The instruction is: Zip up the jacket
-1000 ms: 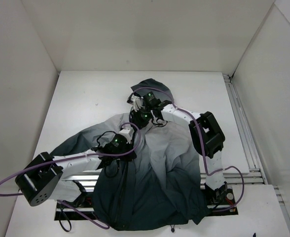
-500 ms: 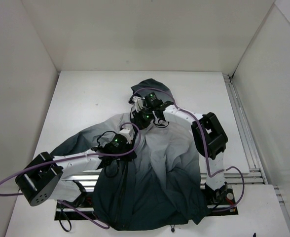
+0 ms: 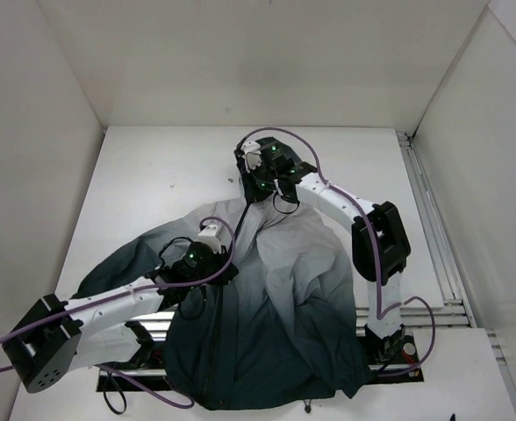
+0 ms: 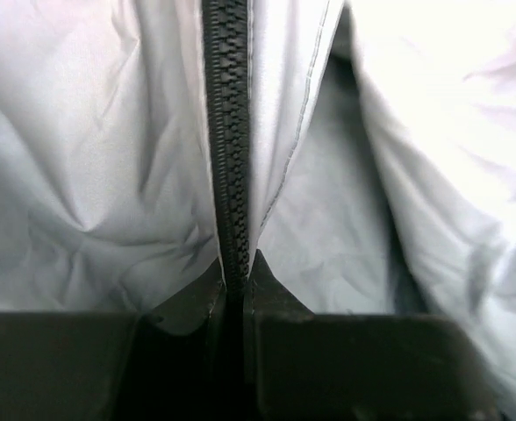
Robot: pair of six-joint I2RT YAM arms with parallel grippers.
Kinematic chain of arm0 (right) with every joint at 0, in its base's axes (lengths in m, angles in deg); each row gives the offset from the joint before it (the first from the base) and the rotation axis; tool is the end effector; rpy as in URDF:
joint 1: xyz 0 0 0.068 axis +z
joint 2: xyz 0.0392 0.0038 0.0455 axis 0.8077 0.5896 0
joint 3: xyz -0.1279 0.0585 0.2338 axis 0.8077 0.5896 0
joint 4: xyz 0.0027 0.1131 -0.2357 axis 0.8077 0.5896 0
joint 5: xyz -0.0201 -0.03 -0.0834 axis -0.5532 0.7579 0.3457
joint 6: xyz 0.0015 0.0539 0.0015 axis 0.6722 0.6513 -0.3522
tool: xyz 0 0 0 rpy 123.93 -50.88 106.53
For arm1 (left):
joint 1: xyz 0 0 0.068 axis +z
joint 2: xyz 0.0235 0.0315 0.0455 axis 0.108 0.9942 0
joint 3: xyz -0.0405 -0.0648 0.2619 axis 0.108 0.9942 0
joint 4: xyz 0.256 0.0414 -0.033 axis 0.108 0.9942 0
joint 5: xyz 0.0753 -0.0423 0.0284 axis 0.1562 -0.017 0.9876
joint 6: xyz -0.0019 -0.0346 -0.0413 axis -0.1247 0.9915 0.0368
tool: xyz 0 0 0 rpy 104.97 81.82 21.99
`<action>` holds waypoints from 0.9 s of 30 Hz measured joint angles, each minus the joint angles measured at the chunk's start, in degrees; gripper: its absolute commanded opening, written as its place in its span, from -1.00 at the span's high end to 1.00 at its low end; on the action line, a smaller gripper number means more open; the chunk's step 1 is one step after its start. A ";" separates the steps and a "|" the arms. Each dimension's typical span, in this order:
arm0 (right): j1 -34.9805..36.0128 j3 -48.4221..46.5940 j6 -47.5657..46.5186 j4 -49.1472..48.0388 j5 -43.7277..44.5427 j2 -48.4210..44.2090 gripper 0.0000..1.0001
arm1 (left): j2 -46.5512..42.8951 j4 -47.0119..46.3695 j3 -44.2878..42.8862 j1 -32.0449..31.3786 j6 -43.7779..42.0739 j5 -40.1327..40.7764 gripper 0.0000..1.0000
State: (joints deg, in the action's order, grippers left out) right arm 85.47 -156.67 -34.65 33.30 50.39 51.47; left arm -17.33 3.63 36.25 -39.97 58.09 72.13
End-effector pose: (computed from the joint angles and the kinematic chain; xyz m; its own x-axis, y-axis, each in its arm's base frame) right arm 0.3879 0.2513 0.2633 -0.5241 -0.3289 -0.7856 -0.7043 0.6860 0.1826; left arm 0.1568 -0.1673 0.1840 -0.7773 -0.1424 -0.6129 0.3333 0.7330 -0.5930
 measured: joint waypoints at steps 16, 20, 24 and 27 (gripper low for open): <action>-3.28 -14.19 3.34 1.66 12.83 -0.24 1.00 | -10.14 1.46 3.93 -0.28 3.76 5.14 1.00; -8.24 -15.28 0.42 -5.14 21.70 -1.55 1.00 | -10.29 6.97 4.48 -0.76 4.22 4.00 1.00; -12.46 -15.98 -0.57 -7.74 25.51 -3.28 1.00 | -10.19 10.19 4.74 -0.76 4.33 3.69 1.00; -13.53 -17.75 -0.61 -8.24 25.27 -3.67 1.00 | -9.55 10.69 4.63 -0.76 4.31 3.76 1.00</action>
State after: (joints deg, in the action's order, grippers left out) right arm 71.94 -174.41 -35.26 25.06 75.66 47.80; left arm -26.88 14.32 40.89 -40.74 62.39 75.89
